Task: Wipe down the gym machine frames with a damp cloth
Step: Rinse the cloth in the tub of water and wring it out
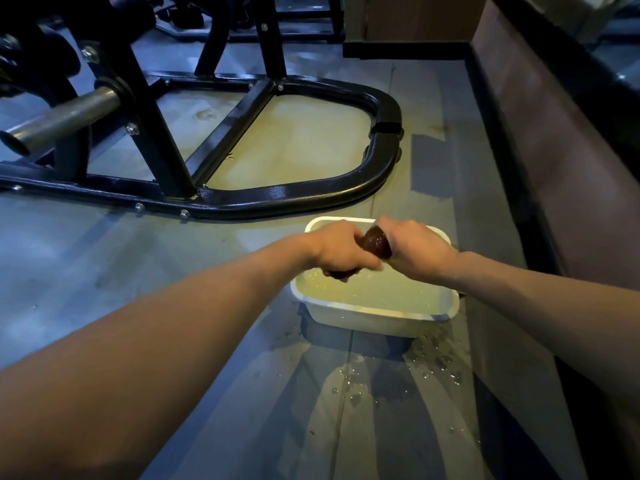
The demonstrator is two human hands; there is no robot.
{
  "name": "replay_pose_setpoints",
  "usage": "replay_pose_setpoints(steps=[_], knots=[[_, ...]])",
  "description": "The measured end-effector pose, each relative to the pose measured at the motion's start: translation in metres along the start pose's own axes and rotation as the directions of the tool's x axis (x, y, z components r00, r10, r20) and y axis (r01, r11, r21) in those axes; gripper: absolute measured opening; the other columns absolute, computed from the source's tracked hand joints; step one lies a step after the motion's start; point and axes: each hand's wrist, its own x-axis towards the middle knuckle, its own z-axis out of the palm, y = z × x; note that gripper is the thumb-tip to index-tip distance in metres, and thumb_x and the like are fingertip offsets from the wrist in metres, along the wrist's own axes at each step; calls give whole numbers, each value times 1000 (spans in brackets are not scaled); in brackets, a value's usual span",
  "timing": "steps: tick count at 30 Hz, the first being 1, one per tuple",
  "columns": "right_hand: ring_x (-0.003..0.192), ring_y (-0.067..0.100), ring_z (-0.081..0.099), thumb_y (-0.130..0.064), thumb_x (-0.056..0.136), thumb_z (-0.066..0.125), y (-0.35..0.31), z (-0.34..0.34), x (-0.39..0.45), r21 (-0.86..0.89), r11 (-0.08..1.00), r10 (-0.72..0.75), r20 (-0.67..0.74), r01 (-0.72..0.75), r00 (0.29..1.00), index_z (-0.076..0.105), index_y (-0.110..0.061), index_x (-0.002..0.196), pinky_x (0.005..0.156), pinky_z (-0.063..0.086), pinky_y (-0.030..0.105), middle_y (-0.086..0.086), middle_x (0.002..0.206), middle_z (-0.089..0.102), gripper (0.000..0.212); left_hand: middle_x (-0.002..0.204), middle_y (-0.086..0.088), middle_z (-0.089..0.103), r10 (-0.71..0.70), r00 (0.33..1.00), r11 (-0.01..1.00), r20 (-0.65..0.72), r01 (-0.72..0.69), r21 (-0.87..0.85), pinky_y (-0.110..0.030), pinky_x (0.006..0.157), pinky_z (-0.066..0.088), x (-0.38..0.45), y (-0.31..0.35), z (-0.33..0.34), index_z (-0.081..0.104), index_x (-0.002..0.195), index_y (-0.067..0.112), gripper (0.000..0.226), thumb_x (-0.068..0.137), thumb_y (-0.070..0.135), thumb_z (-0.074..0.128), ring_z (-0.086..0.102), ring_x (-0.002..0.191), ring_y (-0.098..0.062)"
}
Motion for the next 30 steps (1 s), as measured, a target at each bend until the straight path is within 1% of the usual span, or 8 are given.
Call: replay_pose_setpoints(steps=[5,14,18,21,23,25,27,30], knots=[[84,17,65,-37,96,70,-2,-5,-2,-51,988,147,84,-143,986,63,-26,110,82,60,40,-3,96,69,19,92,6,58,301,921,752,-249,-68,656,-30,72,42,3,4,22,57,123,24,34,93,35,67,60,86,-18],[77,20,66,-38,91,78,-3,-12,7,122,970,156,351,-211,923,71,-19,96,74,56,34,4,83,70,21,120,-2,62,510,844,581,-168,-194,790,-31,75,44,8,-5,23,41,140,26,48,99,37,64,62,96,-21],[95,18,67,-45,86,81,-3,3,3,115,978,140,245,-172,959,66,-25,116,88,59,38,-1,104,70,39,99,4,62,290,927,808,-237,-104,579,-30,72,42,8,-6,28,55,124,27,34,94,39,66,59,89,-17],[135,25,48,-42,87,81,1,6,0,-8,994,113,10,-113,994,38,-27,153,105,52,43,2,153,42,80,87,-4,66,-72,973,997,-220,72,-9,-26,56,49,12,-1,24,62,114,14,29,91,30,70,65,72,-16],[147,28,35,-45,88,79,2,5,-3,-106,994,-23,-141,8,990,31,-25,158,109,47,46,4,164,28,87,86,-8,67,-231,968,888,-93,171,-426,-22,44,43,10,3,16,62,117,11,31,93,29,68,61,62,-15],[148,27,33,-55,87,77,2,7,-7,-154,980,-152,-186,124,971,31,-24,158,113,41,43,4,164,28,90,85,-10,66,-235,969,732,75,227,-643,-18,39,34,3,4,5,59,123,11,36,95,33,65,56,55,-14],[145,26,36,-52,86,80,1,11,-9,-96,982,-178,-231,160,956,35,-23,157,113,38,40,4,161,34,89,84,-8,67,-184,955,636,235,298,-712,-15,37,29,-2,1,-3,59,118,8,37,95,36,64,52,50,-11],[129,26,52,-25,87,82,-2,15,-7,6,977,-202,-294,213,934,47,-14,147,104,49,40,8,143,55,71,83,-6,68,-126,922,639,366,357,-681,-14,34,29,-7,-3,-10,60,109,7,36,95,40,64,49,43,-7]])
